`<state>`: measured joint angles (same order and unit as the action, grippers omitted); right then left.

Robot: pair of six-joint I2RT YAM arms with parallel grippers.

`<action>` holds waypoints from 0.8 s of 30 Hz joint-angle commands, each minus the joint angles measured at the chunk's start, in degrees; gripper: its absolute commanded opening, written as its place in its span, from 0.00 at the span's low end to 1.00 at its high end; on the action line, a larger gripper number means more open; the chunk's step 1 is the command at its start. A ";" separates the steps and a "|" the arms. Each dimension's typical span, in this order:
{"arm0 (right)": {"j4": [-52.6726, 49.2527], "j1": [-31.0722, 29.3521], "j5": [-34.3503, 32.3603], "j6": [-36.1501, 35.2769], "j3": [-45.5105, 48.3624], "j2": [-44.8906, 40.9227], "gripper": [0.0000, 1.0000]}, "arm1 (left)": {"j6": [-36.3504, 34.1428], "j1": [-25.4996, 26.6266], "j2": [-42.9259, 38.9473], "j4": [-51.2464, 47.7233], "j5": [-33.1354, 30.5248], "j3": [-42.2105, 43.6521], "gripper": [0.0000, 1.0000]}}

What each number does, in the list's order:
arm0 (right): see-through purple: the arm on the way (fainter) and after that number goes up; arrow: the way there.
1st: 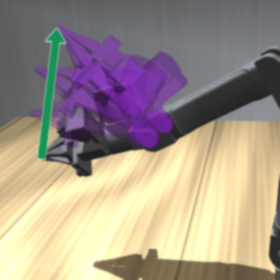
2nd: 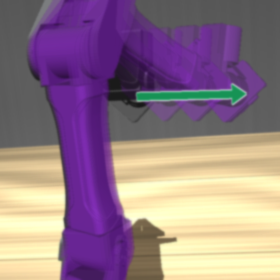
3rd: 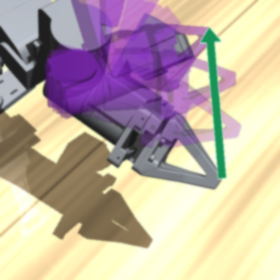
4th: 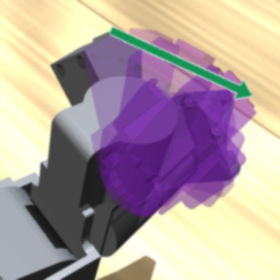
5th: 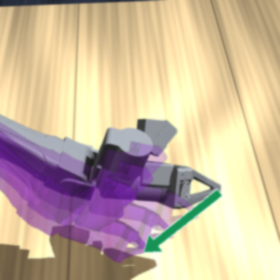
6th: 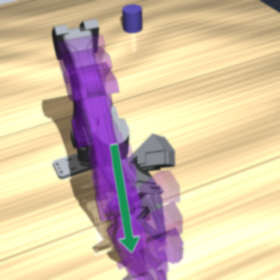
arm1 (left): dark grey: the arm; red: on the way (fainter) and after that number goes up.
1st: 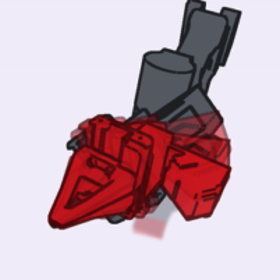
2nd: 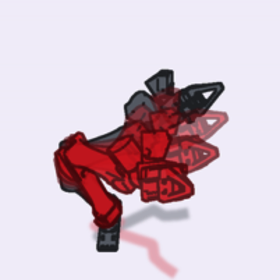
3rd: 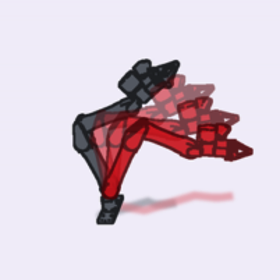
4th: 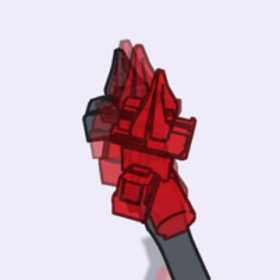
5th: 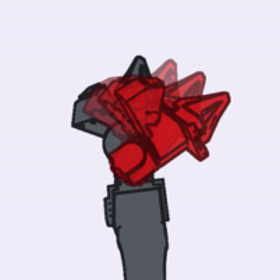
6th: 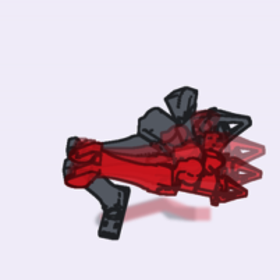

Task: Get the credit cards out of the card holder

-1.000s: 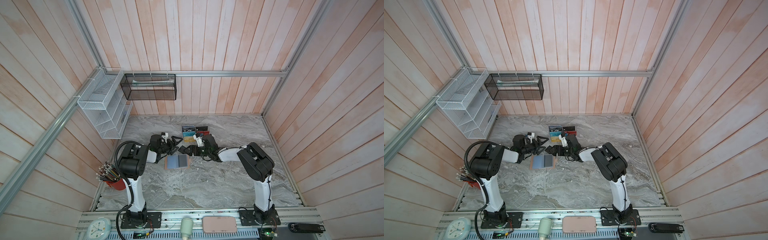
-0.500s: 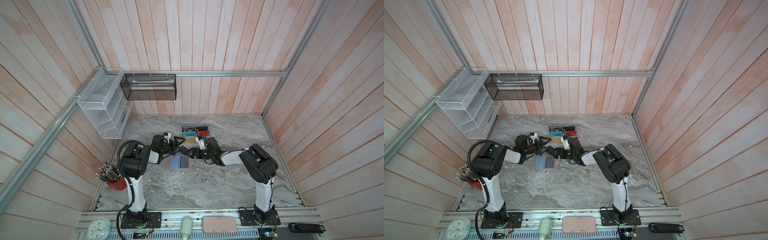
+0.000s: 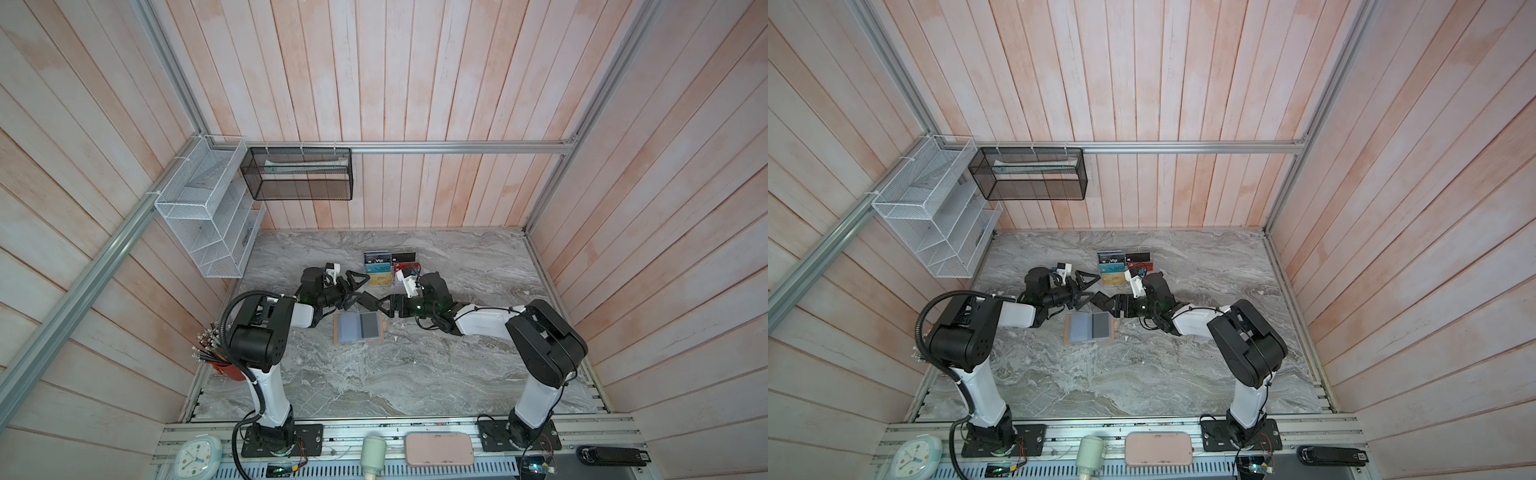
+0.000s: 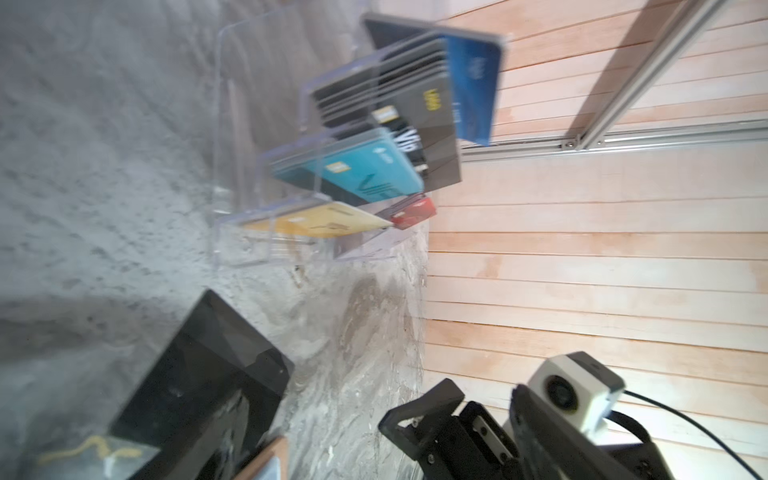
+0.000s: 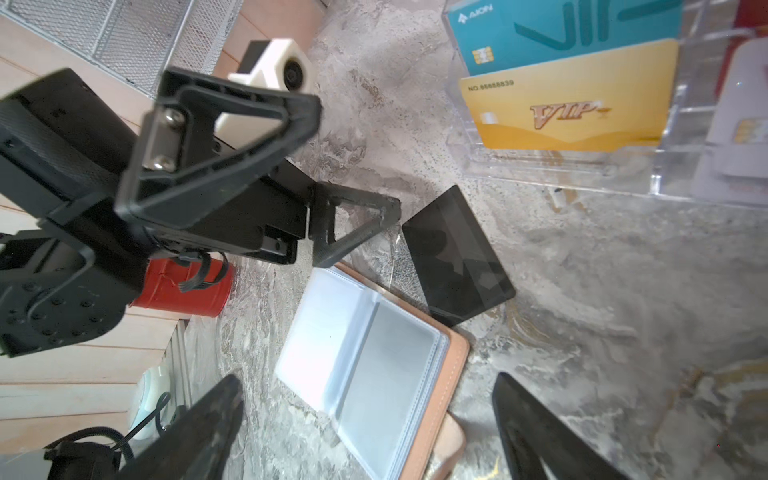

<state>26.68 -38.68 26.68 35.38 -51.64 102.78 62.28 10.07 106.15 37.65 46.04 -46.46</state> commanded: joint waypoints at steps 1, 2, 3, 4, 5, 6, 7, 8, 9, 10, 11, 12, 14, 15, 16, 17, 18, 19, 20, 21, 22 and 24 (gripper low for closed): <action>-1.72 -1.37 -0.67 -1.54 1.10 -0.13 0.95 | -0.93 -0.28 -3.80 -0.77 -0.20 2.50 1.00; -1.46 -1.85 -0.69 -1.47 1.19 0.08 0.95 | -0.33 -0.39 -4.35 0.21 0.02 3.83 1.00; -1.31 -2.23 -0.57 -1.45 1.27 0.18 0.95 | 0.17 -0.40 -4.77 1.14 0.18 5.10 1.00; -1.17 -2.73 -0.65 -1.41 1.15 0.35 0.95 | 0.50 -0.48 -5.06 2.14 0.33 6.62 1.00; -1.21 -3.26 -0.71 -1.53 1.02 0.53 0.95 | 0.41 -0.62 -5.35 2.66 0.53 7.84 1.00; -1.33 -3.65 -0.64 -1.62 0.80 0.74 0.95 | 0.16 -0.79 -5.64 2.79 0.53 8.85 1.00; -1.43 -3.99 -0.66 -1.63 0.60 1.05 0.95 | 0.09 -1.08 -5.92 3.15 0.57 10.06 1.00; -1.37 -4.25 -0.62 -1.47 0.51 1.38 0.95 | 0.51 -1.34 -6.10 4.03 0.83 11.30 1.00; -1.14 -4.46 -0.45 -1.32 0.51 1.52 0.95 | 1.20 -1.64 -6.20 5.32 1.17 12.52 1.00; -0.65 -4.79 -0.13 -0.92 0.57 1.75 0.95 | 2.19 -1.84 -6.35 7.36 1.62 14.01 1.00; -0.01 -5.21 0.32 -0.52 0.59 2.12 0.95 | 2.95 -2.02 -6.63 8.70 2.06 15.30 1.00; 0.16 -5.58 0.64 -0.34 0.52 2.52 0.95 | 3.39 -2.17 -6.86 9.44 2.33 16.18 1.00; 0.31 -6.46 0.22 0.03 0.33 3.47 0.95 | 3.53 -2.22 -7.80 9.82 2.56 17.78 1.00; 0.41 -6.73 0.01 0.19 0.36 3.87 0.95 | 3.32 -2.24 -8.27 9.56 2.56 18.13 1.00; 0.84 -6.89 0.14 0.54 0.32 4.55 0.95 | 3.08 -2.24 -8.75 9.19 2.48 18.68 1.00; 1.32 -7.07 0.26 0.98 0.39 5.14 0.95 | 2.70 -2.24 -9.17 8.86 2.47 19.09 1.00; 1.74 -7.24 0.46 1.33 0.47 5.61 0.94 | 2.48 -2.24 -9.32 8.69 2.47 19.49 1.00; 2.04 -7.33 0.48 1.59 0.53 6.13 0.95 | 2.28 -2.24 -9.48 8.58 2.56 19.94 1.00; 2.06 -7.52 0.31 1.78 0.49 6.57 0.95 | 2.06 -2.33 -9.47 8.69 2.56 20.42 1.00; 2.01 -7.55 0.18 1.95 0.51 6.86 0.94 | 1.97 -2.33 -9.31 8.83 2.53 20.81 1.00; 2.28 -7.64 0.18 2.14 0.69 7.15 0.95 | 2.01 -2.35 -9.06 9.12 2.56 21.26 1.00; 3.00 -7.59 0.06 2.50 1.16 7.48 0.95 | 2.09 -2.51 -8.51 10.22 2.64 22.13 1.00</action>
<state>28.40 -46.11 26.94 36.73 -51.00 109.14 65.17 7.90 97.36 45.19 47.77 -25.76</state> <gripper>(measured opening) 0.946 0.999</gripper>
